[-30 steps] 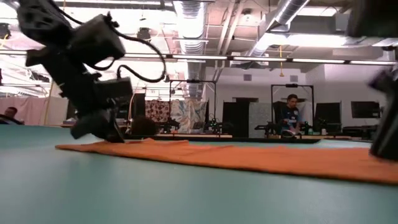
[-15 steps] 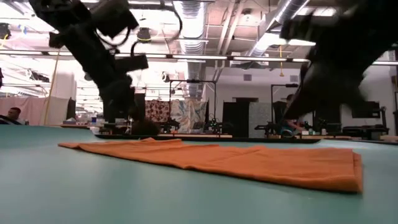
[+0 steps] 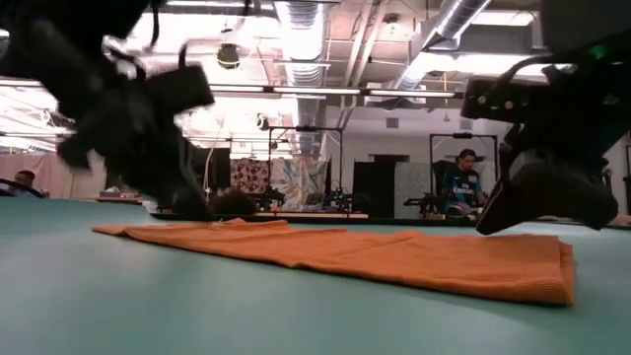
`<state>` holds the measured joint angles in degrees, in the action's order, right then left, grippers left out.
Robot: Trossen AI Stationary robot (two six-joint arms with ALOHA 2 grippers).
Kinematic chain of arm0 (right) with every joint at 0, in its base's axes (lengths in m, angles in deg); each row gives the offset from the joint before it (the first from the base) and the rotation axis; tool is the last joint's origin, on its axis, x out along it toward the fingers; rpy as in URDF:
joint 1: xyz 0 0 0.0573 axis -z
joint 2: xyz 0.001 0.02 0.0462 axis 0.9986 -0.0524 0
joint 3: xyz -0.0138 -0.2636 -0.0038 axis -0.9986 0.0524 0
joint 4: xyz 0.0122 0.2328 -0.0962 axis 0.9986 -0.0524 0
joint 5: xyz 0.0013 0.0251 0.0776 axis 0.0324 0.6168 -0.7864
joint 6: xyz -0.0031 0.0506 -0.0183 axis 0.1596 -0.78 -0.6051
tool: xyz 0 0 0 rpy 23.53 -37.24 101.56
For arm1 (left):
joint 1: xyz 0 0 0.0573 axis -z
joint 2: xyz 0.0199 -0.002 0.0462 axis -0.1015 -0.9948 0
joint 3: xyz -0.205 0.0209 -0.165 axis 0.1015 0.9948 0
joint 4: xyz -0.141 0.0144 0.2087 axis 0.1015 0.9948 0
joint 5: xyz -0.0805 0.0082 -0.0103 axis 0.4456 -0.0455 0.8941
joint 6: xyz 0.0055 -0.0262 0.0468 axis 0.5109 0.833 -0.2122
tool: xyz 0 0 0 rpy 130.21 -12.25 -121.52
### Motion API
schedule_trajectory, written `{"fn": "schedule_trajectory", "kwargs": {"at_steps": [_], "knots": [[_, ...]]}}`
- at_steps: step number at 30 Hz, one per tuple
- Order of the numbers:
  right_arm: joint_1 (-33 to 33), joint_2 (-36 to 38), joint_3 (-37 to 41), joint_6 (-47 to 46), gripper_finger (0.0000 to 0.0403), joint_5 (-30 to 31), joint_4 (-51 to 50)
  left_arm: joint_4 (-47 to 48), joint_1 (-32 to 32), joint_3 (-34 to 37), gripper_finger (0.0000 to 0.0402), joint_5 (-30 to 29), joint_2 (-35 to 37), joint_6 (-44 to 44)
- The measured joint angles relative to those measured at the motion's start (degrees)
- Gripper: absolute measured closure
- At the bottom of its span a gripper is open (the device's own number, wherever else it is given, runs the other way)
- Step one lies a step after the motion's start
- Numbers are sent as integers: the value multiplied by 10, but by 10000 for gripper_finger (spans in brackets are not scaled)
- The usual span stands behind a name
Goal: Roll towel
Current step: Fold the orange towel
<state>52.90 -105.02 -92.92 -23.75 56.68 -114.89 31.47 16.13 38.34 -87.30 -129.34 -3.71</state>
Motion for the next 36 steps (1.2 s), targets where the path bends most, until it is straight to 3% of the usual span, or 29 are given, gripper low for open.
{"fn": "schedule_trajectory", "kwargs": {"at_steps": [7,13,18,21,25,31,36], "knots": [[-46,-1,0,-67,305,-38,72,5,-5,-1,401,-12,-58,24],[-81,-1,0,-70,305,-53,185,90,-28,-5,402,20,-52,1],[-89,-1,0,-16,305,-48,260,111,-45,-4,402,1,-52,-34],[-79,-1,0,63,305,14,300,108,-50,-1,402,-29,-45,-75],[-49,0,-1,110,305,106,277,167,-50,-7,401,-37,0,-100],[29,-10,0,101,305,45,190,277,-39,-11,401,-45,99,-51],[62,-15,0,191,305,27,251,282,-30,-5,401,-104,153,-53]]}}
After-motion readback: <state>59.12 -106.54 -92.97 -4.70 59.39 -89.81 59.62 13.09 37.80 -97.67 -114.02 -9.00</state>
